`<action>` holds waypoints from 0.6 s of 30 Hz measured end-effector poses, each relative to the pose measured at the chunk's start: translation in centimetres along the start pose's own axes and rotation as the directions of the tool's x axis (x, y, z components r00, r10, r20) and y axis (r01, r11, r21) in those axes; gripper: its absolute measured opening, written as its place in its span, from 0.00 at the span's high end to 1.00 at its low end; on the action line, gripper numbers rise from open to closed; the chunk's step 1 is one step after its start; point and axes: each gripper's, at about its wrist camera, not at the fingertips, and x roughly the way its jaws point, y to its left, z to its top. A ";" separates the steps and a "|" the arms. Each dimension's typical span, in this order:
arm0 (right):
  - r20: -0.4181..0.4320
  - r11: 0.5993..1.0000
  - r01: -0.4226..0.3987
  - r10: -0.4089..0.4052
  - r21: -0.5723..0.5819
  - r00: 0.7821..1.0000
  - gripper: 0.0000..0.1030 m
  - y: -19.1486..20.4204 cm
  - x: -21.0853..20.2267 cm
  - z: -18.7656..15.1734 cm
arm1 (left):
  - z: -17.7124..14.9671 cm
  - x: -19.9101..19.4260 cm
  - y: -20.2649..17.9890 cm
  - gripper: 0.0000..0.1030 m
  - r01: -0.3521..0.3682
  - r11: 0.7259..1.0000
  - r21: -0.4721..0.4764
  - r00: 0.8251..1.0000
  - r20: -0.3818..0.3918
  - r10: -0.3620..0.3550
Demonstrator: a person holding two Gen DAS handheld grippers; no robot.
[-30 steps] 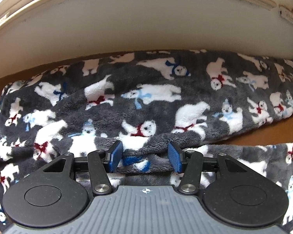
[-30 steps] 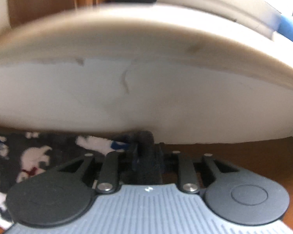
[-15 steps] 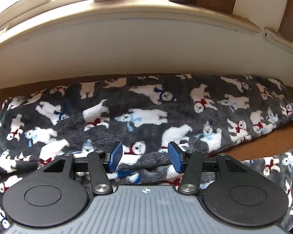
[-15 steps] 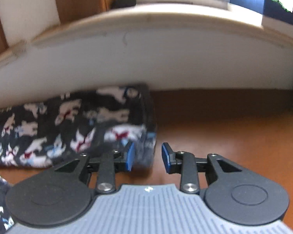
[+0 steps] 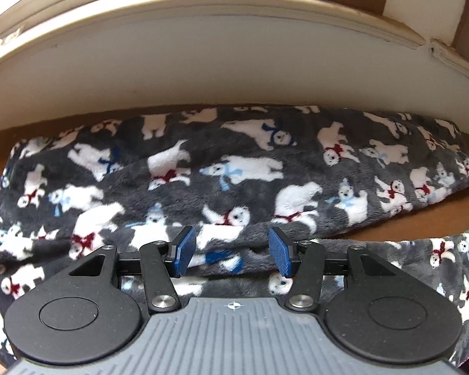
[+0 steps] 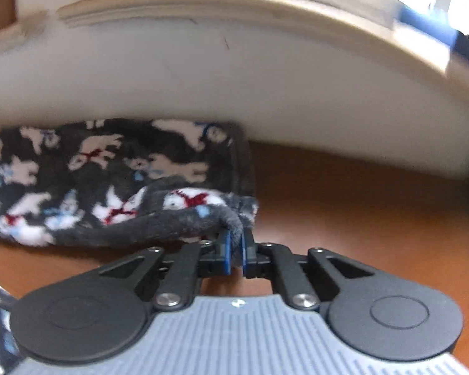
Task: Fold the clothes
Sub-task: 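Open the right gripper to release the blanket end and pull back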
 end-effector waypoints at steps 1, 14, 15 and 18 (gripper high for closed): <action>0.010 1.000 0.004 -0.004 -0.017 1.000 0.93 0.0 -0.2 0.1 | -0.1 0.3 0.2 0.42 -0.005 1.000 -0.006 1.000 -0.006 0.005; -0.011 0.995 0.030 -0.031 -0.099 0.999 0.78 -0.8 1.4 -2.0 | -1.7 1.4 2.1 0.42 -0.054 0.998 -0.013 0.997 -0.060 0.053; -0.009 0.995 0.037 -0.038 -0.087 0.999 0.76 -1.0 1.2 -2.1 | -1.8 1.3 2.1 0.42 -0.056 0.998 -0.013 0.997 -0.058 0.055; -0.004 0.998 0.042 -0.042 -0.051 0.999 0.69 -2.3 -0.1 -1.9 | -1.8 0.2 2.5 0.42 -0.062 0.998 -0.016 0.997 -0.041 0.061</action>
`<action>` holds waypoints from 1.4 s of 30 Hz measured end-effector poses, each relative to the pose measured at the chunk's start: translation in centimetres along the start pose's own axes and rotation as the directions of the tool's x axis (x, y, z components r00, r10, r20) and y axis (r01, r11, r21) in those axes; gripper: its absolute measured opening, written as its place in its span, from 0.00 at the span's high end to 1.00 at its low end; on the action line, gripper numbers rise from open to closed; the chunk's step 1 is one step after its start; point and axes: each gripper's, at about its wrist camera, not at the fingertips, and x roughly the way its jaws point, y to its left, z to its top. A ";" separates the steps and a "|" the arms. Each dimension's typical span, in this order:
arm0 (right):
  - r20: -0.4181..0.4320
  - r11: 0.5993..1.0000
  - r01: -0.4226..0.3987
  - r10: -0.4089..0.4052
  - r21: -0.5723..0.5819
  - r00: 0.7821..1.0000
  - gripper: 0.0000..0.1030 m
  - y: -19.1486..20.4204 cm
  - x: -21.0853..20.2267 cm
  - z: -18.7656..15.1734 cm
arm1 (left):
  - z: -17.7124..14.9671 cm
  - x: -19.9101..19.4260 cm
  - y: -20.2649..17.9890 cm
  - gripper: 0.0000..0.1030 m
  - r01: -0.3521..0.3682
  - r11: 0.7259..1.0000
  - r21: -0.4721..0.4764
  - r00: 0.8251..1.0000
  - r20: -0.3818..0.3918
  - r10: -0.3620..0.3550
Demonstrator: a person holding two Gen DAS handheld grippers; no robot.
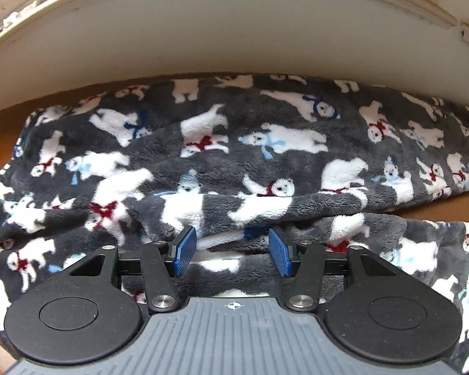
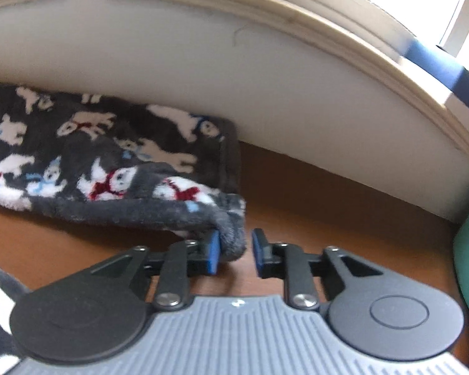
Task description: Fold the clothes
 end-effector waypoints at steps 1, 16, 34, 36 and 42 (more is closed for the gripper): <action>0.002 1.000 0.000 0.000 0.017 1.000 0.69 -0.4 -0.6 0.1 | -0.1 -0.4 0.3 0.42 -0.005 1.000 -0.005 1.000 0.005 0.005; 0.085 0.854 -0.517 0.512 0.056 0.855 0.68 16.6 -9.3 4.1 | 0.8 -5.5 9.5 0.43 -0.157 0.969 -0.193 0.979 0.102 0.178; 0.040 0.881 -0.447 0.447 0.155 0.894 0.68 32.5 -10.9 11.9 | 10.5 4.6 26.3 0.49 -0.113 0.987 -0.116 0.988 0.097 0.124; 0.030 0.894 -0.403 0.406 0.196 0.914 0.68 33.5 -11.1 12.3 | 11.8 6.5 27.2 0.49 -0.080 0.993 -0.082 0.993 0.085 0.087; 0.001 0.915 -0.316 0.326 0.250 0.945 0.68 35.4 -11.9 12.3 | 13.6 10.2 27.5 0.60 -0.025 1.000 -0.008 0.999 0.043 0.025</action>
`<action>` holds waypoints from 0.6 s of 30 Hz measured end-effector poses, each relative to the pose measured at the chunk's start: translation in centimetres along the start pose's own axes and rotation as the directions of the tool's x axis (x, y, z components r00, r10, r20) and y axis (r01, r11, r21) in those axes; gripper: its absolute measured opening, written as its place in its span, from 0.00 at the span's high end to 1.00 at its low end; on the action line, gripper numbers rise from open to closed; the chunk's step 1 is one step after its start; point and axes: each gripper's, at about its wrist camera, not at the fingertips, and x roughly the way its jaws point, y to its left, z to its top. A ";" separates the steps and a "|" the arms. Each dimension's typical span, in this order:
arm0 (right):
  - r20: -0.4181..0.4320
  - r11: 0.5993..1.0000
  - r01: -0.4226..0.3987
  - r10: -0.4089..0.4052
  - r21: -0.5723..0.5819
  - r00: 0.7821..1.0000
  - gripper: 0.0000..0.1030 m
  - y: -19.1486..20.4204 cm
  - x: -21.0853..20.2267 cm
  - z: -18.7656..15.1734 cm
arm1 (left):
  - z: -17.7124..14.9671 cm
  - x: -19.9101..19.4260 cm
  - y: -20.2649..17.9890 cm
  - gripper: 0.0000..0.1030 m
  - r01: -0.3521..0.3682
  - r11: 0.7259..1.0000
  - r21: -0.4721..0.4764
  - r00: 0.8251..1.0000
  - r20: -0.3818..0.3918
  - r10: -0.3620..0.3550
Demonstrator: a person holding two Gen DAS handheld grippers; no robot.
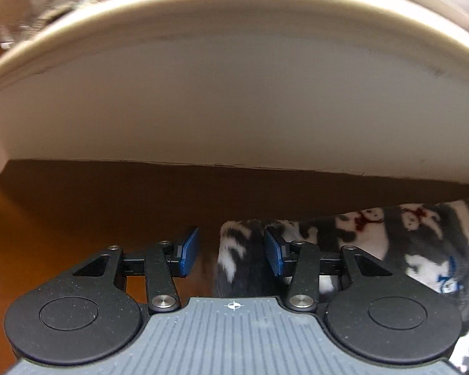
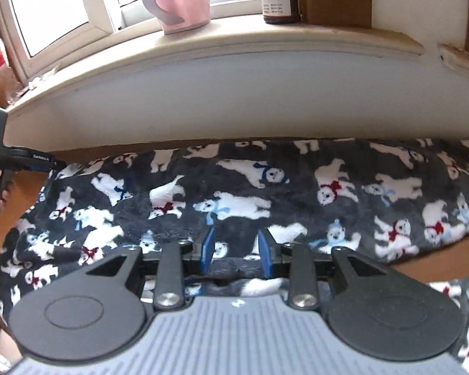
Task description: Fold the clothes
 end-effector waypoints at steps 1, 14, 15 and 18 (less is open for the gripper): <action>-0.002 1.000 0.009 -0.009 0.007 1.000 0.68 0.1 0.0 -0.1 | 0.0 0.2 -0.2 0.66 0.007 1.000 0.015 1.000 -0.003 -0.007; -0.013 0.993 0.091 -0.090 0.081 0.996 0.68 1.1 0.4 -0.3 | 2.6 0.4 -0.5 0.85 -0.064 0.995 0.081 0.995 0.084 0.057; -0.014 0.992 0.093 -0.092 0.087 0.996 0.68 1.0 0.4 -0.4 | 2.8 0.4 -0.5 0.85 -0.067 0.994 0.083 0.994 0.087 0.059; -0.019 0.990 0.096 -0.095 0.105 0.995 0.68 0.5 0.5 -0.7 | 4.3 0.9 -0.1 0.85 -0.108 0.989 0.096 0.989 0.112 0.097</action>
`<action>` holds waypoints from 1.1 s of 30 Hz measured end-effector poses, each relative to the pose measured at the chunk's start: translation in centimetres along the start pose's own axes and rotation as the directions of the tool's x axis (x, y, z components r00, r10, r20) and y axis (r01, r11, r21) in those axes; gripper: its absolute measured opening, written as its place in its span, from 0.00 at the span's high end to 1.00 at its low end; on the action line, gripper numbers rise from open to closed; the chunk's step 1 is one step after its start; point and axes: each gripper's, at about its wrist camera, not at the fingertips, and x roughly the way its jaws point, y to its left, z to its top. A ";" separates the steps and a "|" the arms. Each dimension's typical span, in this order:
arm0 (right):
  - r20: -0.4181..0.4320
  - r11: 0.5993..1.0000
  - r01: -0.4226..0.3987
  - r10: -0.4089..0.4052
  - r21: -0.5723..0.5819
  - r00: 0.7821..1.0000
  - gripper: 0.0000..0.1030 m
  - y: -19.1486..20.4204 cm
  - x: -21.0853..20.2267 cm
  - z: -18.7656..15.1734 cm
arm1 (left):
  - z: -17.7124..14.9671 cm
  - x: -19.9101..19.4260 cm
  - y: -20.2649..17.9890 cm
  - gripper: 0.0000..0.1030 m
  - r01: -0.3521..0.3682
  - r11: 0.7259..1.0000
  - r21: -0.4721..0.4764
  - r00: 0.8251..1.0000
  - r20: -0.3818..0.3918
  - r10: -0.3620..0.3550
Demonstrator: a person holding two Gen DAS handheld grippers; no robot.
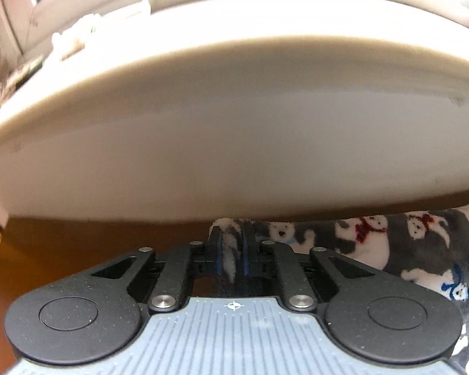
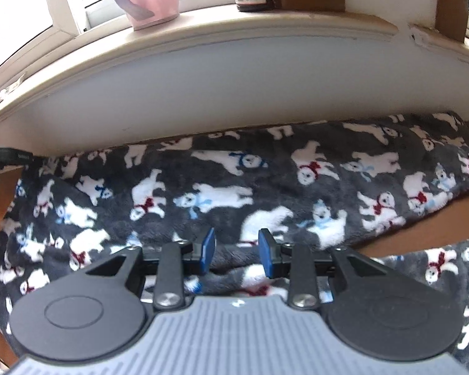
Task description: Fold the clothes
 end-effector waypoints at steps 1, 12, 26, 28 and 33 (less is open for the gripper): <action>-0.002 1.000 -0.001 0.001 0.004 1.000 0.68 0.0 0.1 -0.1 | 0.2 0.4 0.1 0.85 -0.015 1.000 0.008 1.000 -0.002 0.015; -0.048 0.996 -0.090 0.090 -0.009 0.995 0.68 1.8 -0.5 -1.9 | -2.3 -2.7 1.8 0.59 -0.022 1.000 -0.006 0.999 0.034 0.022; -0.147 0.968 -0.221 0.204 -0.116 0.968 0.68 7.6 -0.2 -4.9 | -13.3 -16.2 -0.6 0.58 0.255 0.967 -0.027 0.967 0.000 -0.255; -0.154 0.967 -0.229 0.211 -0.111 0.965 0.68 7.7 -0.1 -5.3 | -15.0 -16.4 -1.4 0.59 0.291 0.956 -0.035 0.955 -0.045 -0.293; -0.200 0.955 -0.255 0.224 -0.149 0.954 0.68 8.4 0.3 -6.4 | -18.6 -16.1 -3.1 0.59 0.260 0.965 -0.037 0.957 -0.122 -0.263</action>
